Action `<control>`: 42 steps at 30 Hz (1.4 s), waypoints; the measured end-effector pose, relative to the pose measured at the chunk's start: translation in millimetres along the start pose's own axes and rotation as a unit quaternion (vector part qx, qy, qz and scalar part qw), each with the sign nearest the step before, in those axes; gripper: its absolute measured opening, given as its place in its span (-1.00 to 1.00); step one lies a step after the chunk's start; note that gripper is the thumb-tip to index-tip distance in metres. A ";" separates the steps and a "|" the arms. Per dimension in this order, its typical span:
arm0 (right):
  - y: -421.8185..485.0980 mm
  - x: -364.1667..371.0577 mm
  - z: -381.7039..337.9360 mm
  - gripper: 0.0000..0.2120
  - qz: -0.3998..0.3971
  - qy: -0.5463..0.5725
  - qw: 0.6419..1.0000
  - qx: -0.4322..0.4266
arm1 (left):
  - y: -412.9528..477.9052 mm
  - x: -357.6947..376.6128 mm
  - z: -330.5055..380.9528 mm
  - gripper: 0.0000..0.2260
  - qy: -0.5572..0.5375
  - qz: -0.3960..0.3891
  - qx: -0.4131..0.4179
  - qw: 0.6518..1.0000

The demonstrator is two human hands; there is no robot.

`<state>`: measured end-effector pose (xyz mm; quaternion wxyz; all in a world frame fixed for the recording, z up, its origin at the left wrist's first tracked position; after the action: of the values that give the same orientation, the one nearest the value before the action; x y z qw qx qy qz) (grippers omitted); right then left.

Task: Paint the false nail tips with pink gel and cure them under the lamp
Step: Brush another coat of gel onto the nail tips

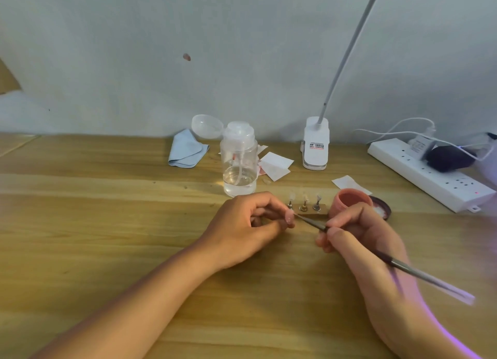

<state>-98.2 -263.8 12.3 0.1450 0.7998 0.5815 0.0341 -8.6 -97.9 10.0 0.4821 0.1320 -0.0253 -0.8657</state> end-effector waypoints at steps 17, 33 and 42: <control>-4.9 2.5 -2.6 -0.94 0.001 -0.037 0.999 0.002 | 0.0 -0.3 0.3 -0.76 0.005 -0.001 0.004 1.000; 18.2 -39.7 -5.3 -0.88 0.229 -0.271 0.930 -0.092 | 0.4 0.9 -0.9 -0.80 -0.014 0.009 0.011 1.000; 19.6 -38.4 2.9 -0.89 0.176 -0.349 0.917 -0.079 | -0.6 -0.3 -0.6 -0.80 -0.012 0.009 0.011 1.000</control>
<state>-91.9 -306.1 19.2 0.3932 0.8359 0.3396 -0.1769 -8.8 -97.3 9.5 0.4879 0.1266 -0.0420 -0.8627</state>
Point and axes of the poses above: each hand's wrist, its own y-axis towards the middle knuckle, its own x-axis out of the palm, z = x × y, the point moved 1 cm from there along y, towards the middle knuckle, and after that the axes turned 9 degrees about -y, right-handed, at the moved point
